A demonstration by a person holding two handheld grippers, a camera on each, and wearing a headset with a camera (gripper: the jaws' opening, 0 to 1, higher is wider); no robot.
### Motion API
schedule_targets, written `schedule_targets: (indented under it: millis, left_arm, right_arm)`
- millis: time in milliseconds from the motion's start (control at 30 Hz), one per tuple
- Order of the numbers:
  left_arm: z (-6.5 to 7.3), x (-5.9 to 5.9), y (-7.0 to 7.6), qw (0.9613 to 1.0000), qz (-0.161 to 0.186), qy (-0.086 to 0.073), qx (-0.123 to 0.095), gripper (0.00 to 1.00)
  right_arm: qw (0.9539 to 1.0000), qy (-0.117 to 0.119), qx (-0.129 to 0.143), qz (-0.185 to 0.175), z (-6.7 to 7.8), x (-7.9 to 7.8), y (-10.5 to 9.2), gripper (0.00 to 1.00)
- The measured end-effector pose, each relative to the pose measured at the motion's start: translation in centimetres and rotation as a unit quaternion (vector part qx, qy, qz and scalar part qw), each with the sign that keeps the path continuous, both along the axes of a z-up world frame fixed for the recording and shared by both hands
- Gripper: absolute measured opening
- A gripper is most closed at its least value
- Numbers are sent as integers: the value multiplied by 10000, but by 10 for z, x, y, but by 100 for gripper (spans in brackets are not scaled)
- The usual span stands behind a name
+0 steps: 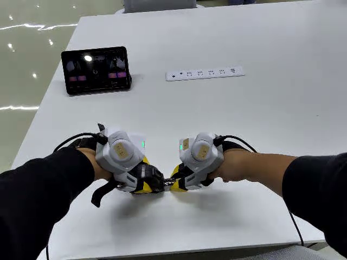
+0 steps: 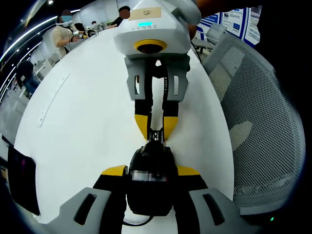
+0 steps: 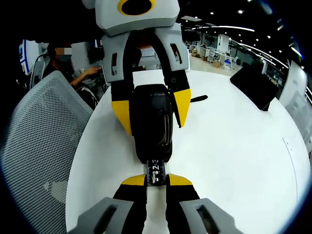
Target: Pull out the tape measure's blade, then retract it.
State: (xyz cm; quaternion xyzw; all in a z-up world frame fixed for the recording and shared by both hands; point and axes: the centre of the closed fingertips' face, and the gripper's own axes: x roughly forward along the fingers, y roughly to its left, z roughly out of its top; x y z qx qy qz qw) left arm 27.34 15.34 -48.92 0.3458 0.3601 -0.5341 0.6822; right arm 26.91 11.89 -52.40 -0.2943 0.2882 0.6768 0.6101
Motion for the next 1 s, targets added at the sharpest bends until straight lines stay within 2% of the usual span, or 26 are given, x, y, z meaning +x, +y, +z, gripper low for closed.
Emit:
schedule_targets:
  millis: [467, 1000]
  left_arm:
    - [0, 1, -1, 10000, 7, -18, -15, 31]
    - [0, 0, 1, 10000, -21, -30, 69, 31]
  right_arm:
    - [9999, 22, -57, -104, 1, 1, -4, 11]
    - [9999, 24, -113, -100, 1, 2, -8, 11]
